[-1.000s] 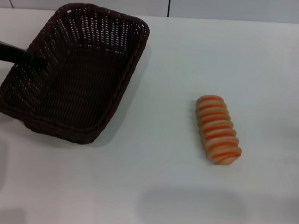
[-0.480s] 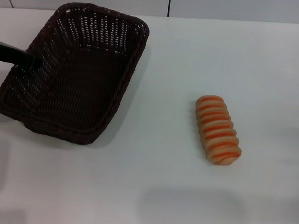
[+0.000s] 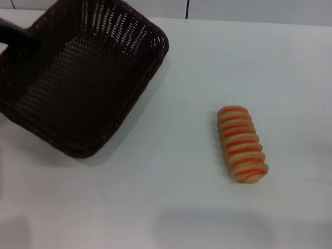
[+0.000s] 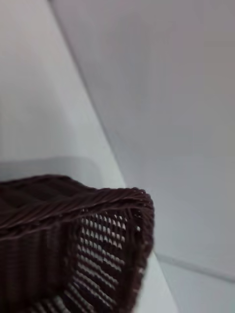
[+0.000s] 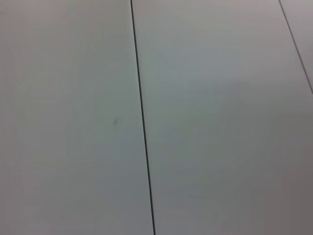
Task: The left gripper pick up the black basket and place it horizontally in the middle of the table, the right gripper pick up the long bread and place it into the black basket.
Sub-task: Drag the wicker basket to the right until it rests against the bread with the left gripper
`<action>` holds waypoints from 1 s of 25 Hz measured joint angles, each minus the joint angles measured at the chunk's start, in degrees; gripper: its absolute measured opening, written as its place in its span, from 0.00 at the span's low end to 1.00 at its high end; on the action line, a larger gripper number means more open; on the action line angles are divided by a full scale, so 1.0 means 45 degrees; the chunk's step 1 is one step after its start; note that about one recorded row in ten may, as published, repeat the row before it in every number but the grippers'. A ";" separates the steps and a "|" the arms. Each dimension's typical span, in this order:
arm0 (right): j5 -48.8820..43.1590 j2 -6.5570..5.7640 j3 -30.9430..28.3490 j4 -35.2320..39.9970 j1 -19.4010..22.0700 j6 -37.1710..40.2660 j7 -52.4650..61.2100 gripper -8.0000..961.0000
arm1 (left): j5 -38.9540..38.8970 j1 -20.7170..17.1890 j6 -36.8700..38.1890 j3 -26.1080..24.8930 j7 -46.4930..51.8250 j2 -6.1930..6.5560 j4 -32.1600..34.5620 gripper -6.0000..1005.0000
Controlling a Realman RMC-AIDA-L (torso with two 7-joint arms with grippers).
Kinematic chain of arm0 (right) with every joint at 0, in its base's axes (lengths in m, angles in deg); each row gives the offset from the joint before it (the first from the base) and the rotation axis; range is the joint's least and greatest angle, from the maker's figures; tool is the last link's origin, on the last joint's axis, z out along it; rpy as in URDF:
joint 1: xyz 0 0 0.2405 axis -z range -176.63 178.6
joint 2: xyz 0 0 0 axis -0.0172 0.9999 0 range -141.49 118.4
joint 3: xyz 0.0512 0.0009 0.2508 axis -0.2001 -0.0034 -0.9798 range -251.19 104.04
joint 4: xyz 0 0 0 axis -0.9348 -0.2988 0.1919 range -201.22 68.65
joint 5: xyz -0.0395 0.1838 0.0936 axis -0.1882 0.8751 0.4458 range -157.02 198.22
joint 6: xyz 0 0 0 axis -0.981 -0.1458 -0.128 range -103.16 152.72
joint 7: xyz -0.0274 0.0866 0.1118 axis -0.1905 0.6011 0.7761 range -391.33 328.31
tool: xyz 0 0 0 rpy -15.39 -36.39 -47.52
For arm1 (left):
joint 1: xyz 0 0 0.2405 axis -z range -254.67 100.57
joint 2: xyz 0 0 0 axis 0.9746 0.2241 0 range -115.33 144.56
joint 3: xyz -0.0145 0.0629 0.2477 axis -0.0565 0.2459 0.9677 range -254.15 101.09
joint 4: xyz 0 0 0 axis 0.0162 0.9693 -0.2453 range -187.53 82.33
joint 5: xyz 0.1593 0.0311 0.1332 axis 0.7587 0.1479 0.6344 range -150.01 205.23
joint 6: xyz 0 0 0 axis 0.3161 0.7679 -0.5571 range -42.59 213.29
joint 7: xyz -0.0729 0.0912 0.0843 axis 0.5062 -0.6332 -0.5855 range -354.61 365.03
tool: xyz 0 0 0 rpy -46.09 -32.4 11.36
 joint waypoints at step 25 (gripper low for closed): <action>0.0034 0.0030 -0.0001 -0.0031 0.0233 0.0168 0.0001 0.71 | -0.5162 0.2666 -0.8127 -0.0642 -0.4207 0.1936 0.0639 0.21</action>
